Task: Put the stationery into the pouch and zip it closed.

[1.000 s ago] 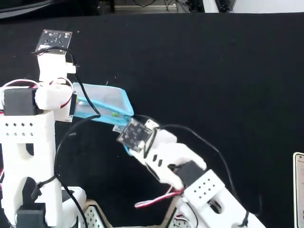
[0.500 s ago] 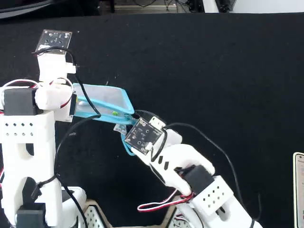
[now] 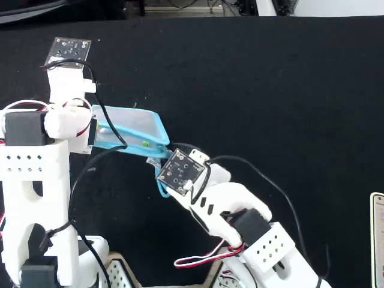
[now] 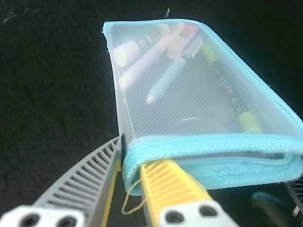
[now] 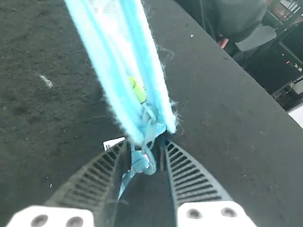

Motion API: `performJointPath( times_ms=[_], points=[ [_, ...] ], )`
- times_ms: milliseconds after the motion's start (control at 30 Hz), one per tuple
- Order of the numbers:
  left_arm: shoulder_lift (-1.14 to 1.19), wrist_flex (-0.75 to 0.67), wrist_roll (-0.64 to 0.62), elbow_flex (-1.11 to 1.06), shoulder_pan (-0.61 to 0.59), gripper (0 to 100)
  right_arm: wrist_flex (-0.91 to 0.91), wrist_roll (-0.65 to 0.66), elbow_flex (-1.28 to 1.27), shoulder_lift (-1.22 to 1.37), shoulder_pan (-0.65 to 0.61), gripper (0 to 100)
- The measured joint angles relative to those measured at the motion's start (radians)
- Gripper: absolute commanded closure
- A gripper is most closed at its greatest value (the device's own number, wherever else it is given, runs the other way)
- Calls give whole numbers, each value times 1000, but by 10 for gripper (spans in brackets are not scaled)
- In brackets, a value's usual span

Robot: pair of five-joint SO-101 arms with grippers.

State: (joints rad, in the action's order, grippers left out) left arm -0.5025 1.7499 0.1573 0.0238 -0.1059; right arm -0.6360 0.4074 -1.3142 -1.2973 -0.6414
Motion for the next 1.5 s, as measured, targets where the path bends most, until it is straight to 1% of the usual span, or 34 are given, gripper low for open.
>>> performJointPath(
  times_ms=[600, 667, 800, 933, 1133, 1367, 1500],
  points=[
    [0, 0, 0, 0, 3, 970, 0, 0, -25, -2, 2, 897],
    [0, 0, 0, 0, 3, 970, 0, 0, -25, -2, 2, 913],
    [0, 0, 0, 0, 3, 970, 0, 0, -25, -2, 2, 989],
    [0, 0, 0, 0, 3, 970, 0, 37, -25, -2, 6, 988],
    [0, 0, 0, 0, 3, 970, -6, 46, -23, -2, 8, 988],
    [0, 0, -5, 5, 3, 970, -153, 55, 153, -2, 75, 988],
    [0, 0, -6, 12, 8, 970, -199, 55, 269, 29, 80, 988]
  ],
)
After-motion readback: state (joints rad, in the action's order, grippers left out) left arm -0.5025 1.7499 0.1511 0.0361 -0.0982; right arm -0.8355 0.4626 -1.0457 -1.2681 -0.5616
